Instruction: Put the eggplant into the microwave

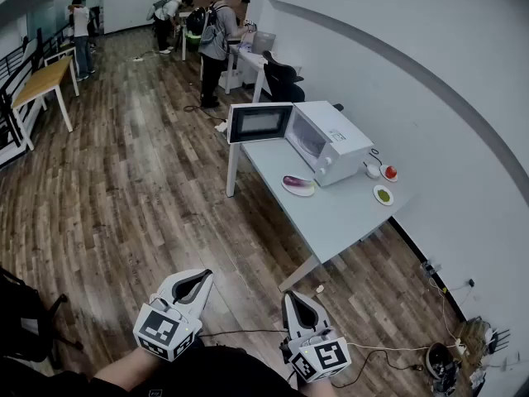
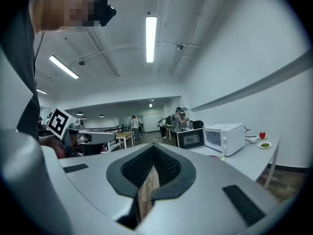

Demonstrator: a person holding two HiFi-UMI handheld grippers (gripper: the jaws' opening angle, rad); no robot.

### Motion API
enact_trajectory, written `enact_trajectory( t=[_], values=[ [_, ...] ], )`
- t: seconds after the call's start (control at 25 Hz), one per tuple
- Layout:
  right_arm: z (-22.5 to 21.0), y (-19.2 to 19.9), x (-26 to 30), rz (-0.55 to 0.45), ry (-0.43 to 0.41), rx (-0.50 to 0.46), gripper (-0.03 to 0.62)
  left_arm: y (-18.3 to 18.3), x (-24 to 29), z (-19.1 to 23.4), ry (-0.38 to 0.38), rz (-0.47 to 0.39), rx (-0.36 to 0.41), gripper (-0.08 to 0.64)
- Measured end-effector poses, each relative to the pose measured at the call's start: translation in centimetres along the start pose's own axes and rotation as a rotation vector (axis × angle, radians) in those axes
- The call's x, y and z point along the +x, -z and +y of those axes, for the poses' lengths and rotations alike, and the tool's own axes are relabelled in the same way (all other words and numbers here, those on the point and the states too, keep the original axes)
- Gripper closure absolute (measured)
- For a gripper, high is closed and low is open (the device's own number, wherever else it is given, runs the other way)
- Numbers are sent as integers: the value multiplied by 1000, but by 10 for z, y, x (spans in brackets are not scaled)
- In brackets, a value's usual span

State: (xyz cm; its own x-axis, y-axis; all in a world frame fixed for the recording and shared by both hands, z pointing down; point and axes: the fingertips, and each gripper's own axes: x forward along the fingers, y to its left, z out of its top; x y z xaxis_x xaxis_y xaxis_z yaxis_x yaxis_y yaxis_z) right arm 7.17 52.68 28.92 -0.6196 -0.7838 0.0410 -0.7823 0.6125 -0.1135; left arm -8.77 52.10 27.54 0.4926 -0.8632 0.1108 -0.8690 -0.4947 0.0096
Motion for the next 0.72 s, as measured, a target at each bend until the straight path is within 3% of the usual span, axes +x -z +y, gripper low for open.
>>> enact_trajectory(
  t=[0.72],
  values=[
    [-45, 6, -46, -20, -43, 48, 578, 4, 18, -53, -48, 11, -6, 552]
  ],
)
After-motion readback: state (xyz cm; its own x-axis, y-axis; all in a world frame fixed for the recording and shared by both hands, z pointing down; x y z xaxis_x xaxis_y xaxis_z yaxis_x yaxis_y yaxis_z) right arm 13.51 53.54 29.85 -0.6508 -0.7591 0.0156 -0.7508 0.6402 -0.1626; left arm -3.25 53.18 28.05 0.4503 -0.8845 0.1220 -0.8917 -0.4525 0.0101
